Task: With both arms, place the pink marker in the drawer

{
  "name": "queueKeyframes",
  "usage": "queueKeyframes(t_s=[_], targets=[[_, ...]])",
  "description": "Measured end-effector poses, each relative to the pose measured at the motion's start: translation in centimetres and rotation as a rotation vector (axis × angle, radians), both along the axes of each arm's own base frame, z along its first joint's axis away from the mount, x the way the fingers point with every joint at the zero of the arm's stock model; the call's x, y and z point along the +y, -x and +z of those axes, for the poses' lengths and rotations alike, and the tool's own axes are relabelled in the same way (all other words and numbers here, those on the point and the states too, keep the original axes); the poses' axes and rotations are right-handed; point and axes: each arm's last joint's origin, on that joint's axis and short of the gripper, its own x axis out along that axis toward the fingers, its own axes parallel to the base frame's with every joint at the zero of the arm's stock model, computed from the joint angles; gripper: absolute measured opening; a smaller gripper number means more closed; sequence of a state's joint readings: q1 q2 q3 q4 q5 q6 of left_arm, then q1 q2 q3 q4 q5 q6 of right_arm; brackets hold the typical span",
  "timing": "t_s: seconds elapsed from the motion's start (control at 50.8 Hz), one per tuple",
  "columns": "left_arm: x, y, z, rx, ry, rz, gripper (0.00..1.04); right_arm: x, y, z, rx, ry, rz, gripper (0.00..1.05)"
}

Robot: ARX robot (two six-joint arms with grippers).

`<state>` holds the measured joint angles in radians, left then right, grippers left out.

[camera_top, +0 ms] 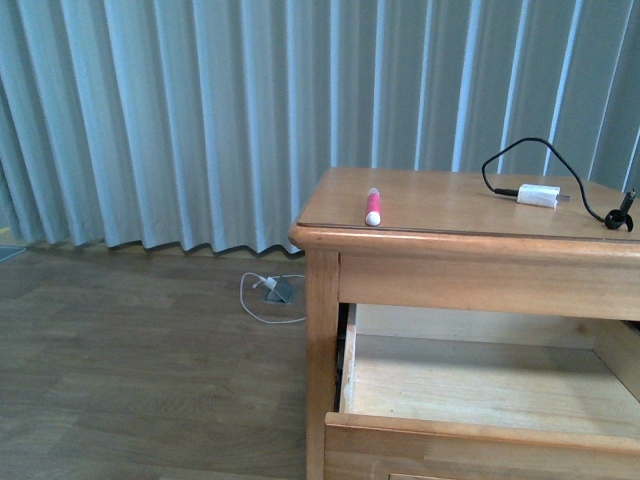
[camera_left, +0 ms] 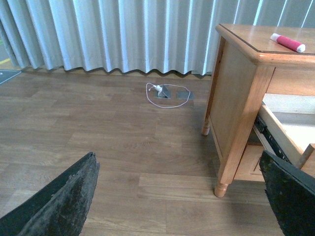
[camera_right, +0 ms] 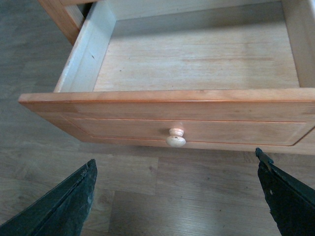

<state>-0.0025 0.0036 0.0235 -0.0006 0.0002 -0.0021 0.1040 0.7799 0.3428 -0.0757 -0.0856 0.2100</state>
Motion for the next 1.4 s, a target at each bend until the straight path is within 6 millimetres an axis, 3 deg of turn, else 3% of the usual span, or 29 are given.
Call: queueKeyframes(t_s=[0.217,0.355,1.083,1.182,1.3,1.399], targets=[[0.0,0.0,0.0,0.000,0.000,0.000,0.99,-1.5,3.7,2.3,-0.065,-0.004,0.024,0.96],[0.0,0.0,0.0,0.000,0.000,0.000,0.99,-2.2,4.9,3.1,-0.113,-0.009,0.009,0.96],[0.0,0.0,0.0,0.000,0.000,0.000,0.99,-2.4,5.1,3.3,-0.130,-0.006,-0.010,0.96],[-0.2,-0.5,0.2,0.016,0.039,0.172,0.99,-2.4,5.1,3.3,-0.130,-0.006,-0.011,0.96],[-1.4,-2.0,2.3,0.023,0.039,0.231,0.99,-2.4,5.1,3.3,-0.130,-0.006,-0.010,0.96],[-2.8,-4.7,6.9,0.006,0.037,0.122,0.99,-2.4,5.1,3.3,-0.130,-0.006,-0.011,0.96]])
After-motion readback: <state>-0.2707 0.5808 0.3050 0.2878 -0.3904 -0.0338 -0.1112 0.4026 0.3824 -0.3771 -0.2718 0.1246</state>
